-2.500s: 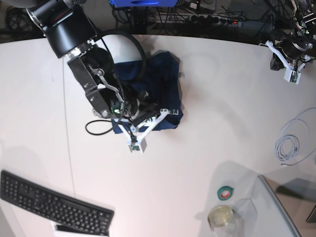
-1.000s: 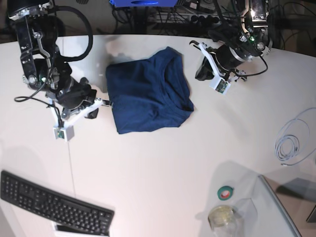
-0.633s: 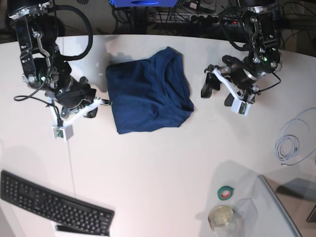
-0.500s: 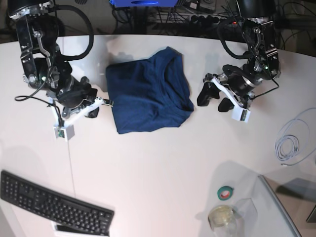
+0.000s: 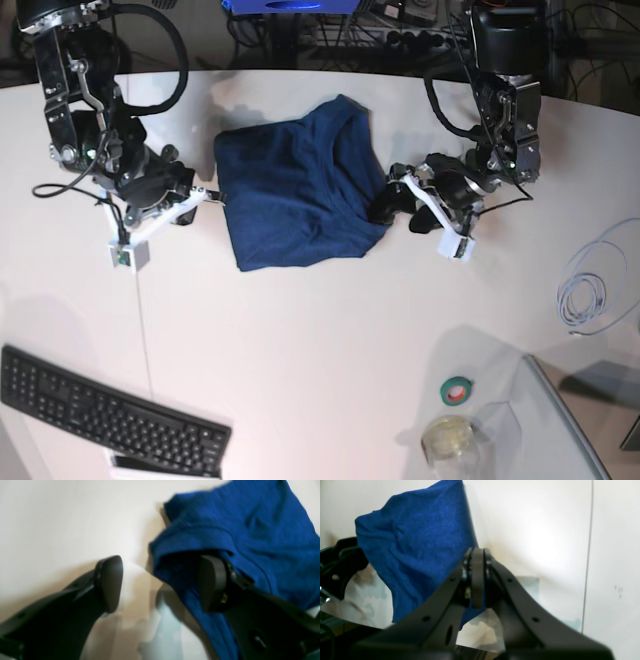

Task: Layout the t-shirt on the table in an organized manner, then fold the t-shirt properly
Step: 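Grasp the shirt's side edge with the left gripper and tuck it under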

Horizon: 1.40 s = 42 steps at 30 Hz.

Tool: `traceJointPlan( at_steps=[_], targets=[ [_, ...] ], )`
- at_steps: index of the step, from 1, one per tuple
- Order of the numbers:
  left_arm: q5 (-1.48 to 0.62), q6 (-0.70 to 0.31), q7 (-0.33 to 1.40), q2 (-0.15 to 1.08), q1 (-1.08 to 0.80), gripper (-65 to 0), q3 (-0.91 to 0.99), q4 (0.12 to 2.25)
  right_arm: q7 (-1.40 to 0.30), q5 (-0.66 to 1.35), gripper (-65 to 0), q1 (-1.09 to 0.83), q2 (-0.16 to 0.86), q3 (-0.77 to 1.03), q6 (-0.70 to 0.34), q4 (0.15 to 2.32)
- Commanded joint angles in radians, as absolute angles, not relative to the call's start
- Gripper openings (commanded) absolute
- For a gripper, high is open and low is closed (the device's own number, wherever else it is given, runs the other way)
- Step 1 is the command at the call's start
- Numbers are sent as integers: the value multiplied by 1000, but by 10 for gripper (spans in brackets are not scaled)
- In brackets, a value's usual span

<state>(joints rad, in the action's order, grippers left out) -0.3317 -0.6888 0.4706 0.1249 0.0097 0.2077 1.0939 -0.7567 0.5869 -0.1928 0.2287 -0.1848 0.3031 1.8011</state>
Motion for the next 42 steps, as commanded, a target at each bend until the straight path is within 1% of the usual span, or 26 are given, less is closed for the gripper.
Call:
traceJointPlan(
  at_steps=[1,3,5,8,10,15,16,17,18,19,20,24,28,33,34,38,42],
  targets=[
    [-344,-698,437,131,21,-237,208,1079,-740,590,-645,-183,234,-179,294,1817],
    [-344,-698,407,131,38,-286,208,1029,-740,590,-645,-183,234,-179,294,1817],
    [-344,-698,400,131,51,-349,206,983,-740,590,-645,-183,234,-179,294,1817],
    [-344,-698,398,127,73,-411,206,954,-740,590,-645,-183,234,-180,294,1817],
    [-344,-698,398,125,84,-428,189,952,-740,590,-645,-183,234,-182,294,1817],
    [-344,-698,383,130,105,-434,101,949,-740,590,-645,-183,234,-179,294,1817],
    [-344,-698,375,130,108,-456,99,949,-740,590,-645,-183,234,-179,294,1817],
    [-344,-698,372,128,110,-500,97,949,-740,590,-645,-183,234,-179,294,1817],
    [-344,-698,371,128,113,-559,97,949,-740,590,-645,-183,234,-179,294,1817],
    [-344,-698,369,128,116,-640,97,951,-740,590,-645,-183,234,-179,294,1816],
    [-344,-698,371,128,117,-650,97,958,-740,590,-645,-183,234,-177,294,1816],
    [-344,-633,374,130,119,-650,91,1061,-740,590,-645,-180,234,-177,294,1814],
    [-344,-587,374,131,114,-650,30,1144,-740,590,-644,-176,232,-177,294,1793],
    [-344,-575,375,131,107,-650,18,1219,-739,590,-644,-176,232,-180,294,1790],
    [-344,-573,375,131,108,-650,19,1218,-739,590,-644,-176,232,-179,294,1790],
    [-344,-515,369,131,124,-650,18,1138,-739,590,-644,-176,232,-180,294,1790],
    [-344,-513,367,131,156,-650,16,1052,-739,590,-644,-176,232,-183,294,1790]
  ],
)
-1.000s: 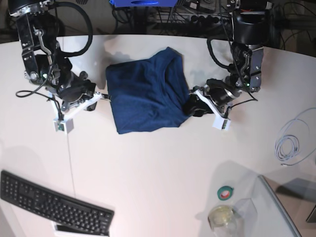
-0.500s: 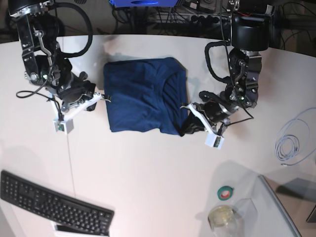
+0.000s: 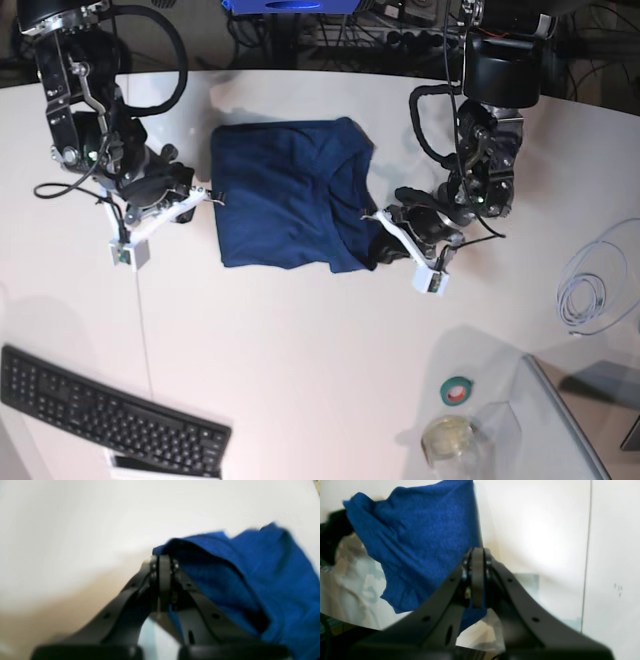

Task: Layout the t-shirt on the table in an organized manner, then fold the t-shirt properly
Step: 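Grasp the shirt's side edge with the left gripper and tuck it under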

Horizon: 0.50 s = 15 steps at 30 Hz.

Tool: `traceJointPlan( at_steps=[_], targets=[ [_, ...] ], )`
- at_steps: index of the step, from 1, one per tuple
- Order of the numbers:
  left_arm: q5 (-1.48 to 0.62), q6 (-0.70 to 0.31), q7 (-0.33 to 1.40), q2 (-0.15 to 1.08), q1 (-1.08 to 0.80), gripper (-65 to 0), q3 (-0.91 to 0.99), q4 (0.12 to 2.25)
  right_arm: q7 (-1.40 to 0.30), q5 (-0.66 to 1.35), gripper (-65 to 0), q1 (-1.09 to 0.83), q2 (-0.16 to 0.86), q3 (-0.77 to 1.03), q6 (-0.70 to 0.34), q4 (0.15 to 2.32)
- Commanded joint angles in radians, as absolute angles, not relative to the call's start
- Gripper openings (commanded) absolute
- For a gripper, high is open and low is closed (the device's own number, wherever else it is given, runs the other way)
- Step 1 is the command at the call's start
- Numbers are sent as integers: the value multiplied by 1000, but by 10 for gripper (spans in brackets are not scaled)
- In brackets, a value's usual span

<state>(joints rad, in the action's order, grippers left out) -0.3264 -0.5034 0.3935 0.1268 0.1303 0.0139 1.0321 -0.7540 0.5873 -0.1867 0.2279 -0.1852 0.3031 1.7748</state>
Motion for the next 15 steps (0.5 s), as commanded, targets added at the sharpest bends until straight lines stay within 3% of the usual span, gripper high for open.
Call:
traceJointPlan(
  at_steps=[1,8,13,15],
  targets=[
    [-344,-513,367,131,159,-650,16,1043,-739,590,-644,-176,232,-183,294,1790],
    [-344,-512,374,133,153,-650,16,1041,-739,590,-644,-176,232,-183,294,1793],
    [-355,-512,374,160,108,-235,30,1095,-739,590,-644,-176,232,-183,294,1793],
    [-357,-512,375,168,62,-117,65,1175,-739,590,-644,-176,232,-183,294,1793]
  ],
)
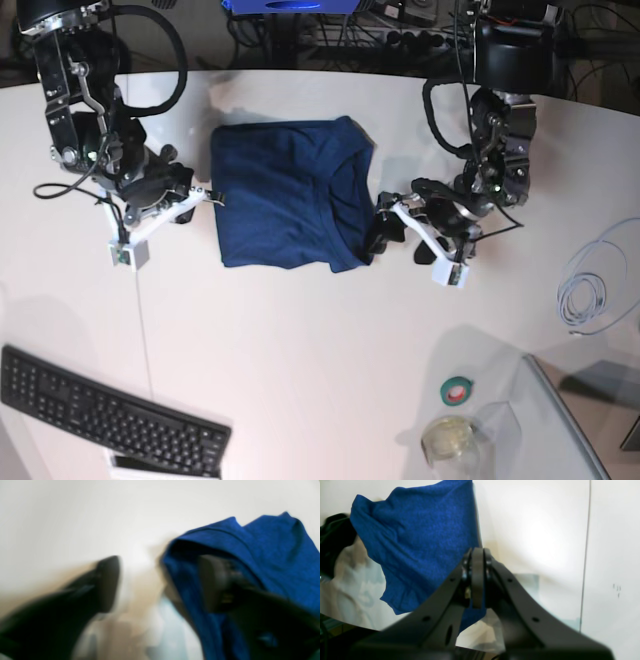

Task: Layout the t-shirt on the table in an organized manner, then fold the t-shirt properly
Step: 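Grasp the shirt's side edge with the left gripper and tuck it under, then grasp the collar edge of the folded shirt with both grippers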

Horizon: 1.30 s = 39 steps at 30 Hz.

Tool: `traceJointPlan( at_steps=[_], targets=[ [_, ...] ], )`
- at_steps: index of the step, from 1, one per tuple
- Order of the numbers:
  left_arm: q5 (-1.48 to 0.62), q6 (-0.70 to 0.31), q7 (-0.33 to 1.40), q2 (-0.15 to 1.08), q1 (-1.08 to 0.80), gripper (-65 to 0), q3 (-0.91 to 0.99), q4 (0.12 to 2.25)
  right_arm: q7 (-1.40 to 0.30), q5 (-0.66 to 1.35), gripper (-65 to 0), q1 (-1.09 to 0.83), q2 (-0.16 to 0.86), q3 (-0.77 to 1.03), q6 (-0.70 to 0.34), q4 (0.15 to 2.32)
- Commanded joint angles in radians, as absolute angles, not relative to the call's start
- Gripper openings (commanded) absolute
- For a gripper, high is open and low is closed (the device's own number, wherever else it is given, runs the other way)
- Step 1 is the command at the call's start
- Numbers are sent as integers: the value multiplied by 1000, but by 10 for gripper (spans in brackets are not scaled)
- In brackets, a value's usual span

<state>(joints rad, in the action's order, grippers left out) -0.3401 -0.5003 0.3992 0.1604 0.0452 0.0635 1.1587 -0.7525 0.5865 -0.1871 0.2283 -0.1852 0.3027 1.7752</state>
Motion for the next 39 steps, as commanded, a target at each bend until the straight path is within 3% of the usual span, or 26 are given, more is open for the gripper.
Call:
traceJointPlan(
  at_steps=[1,4,9,13,18,27,33,39],
  targets=[
    [-357,-512,378,170,30,-69,99,1225,-739,590,-644,-176,232,-183,294,1793],
    [-357,-518,483,165,-64,0,168,1388,-739,590,-644,-176,232,-185,294,1790],
    [-470,-519,544,160,-173,-63,128,1486,-739,590,-644,-176,229,-185,294,1788],
    [-610,-522,542,163,-166,-114,122,1394,-739,590,-644,-176,225,-186,294,1788],
    [-677,-698,542,157,-142,-107,120,1291,-739,590,-644,-183,226,-186,294,1788],
    [-674,-698,509,107,-113,-110,117,1150,-740,590,-644,-196,231,-223,294,1788],
    [-674,-698,407,104,-68,-115,-71,1040,-739,590,-644,-189,228,-265,294,1788],
    [-674,-698,377,102,-65,-123,-93,1018,-700,590,-644,-202,236,-260,294,1788]
  ],
)
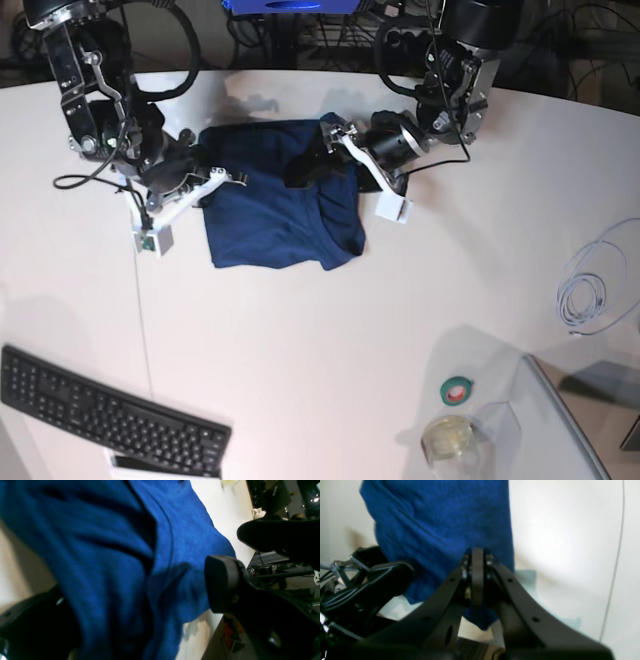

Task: Layout the t-shirt on the table in an organized manner, then fold the t-shirt properly
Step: 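Grasp the collar edge of the folded shirt with both grippers, then drag the folded shirt with the left gripper, rotating it square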

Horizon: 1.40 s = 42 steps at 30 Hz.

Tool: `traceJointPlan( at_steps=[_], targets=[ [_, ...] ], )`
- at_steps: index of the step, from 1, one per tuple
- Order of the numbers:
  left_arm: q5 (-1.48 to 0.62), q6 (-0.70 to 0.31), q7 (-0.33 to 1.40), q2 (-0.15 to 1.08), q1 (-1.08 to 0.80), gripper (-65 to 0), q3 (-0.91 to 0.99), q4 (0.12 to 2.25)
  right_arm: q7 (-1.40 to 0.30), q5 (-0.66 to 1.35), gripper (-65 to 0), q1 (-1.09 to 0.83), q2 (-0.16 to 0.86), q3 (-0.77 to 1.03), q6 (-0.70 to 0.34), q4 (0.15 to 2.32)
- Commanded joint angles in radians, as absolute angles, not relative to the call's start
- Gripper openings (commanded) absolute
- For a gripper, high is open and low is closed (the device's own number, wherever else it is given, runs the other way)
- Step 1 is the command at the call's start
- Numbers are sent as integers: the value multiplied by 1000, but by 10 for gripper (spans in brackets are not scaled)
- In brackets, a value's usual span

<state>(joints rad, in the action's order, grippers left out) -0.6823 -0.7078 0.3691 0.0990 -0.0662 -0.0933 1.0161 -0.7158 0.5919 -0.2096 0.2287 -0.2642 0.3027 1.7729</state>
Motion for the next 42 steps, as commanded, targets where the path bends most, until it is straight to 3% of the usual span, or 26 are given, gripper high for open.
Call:
traceJointPlan(
  at_steps=[1,8,9,14,20,26,33,42],
  targets=[
    [-674,-698,378,102,-67,-148,-93,1018,-682,590,-644,-214,248,-259,294,1788],
    [-676,-698,378,101,-65,-634,-101,1007,-624,590,-644,-231,260,-259,294,1787],
    [-676,-698,378,97,-62,-650,-101,993,-624,590,-644,-231,262,-257,294,1787],
    [-676,-698,383,88,-39,-650,-104,966,-624,591,-644,-251,260,-174,294,1785],
    [-673,-698,561,159,1,-650,-104,1044,-624,596,-644,-277,260,-33,294,1764],
    [-432,-698,730,266,36,-650,-113,1201,-624,598,-644,-298,259,58,294,1755],
    [-113,-698,734,334,128,-650,-400,1241,-624,599,-644,-300,234,62,294,1756],
    [134,-698,730,277,228,-650,-665,1241,-627,599,-644,-338,209,70,294,1759]
  ],
)
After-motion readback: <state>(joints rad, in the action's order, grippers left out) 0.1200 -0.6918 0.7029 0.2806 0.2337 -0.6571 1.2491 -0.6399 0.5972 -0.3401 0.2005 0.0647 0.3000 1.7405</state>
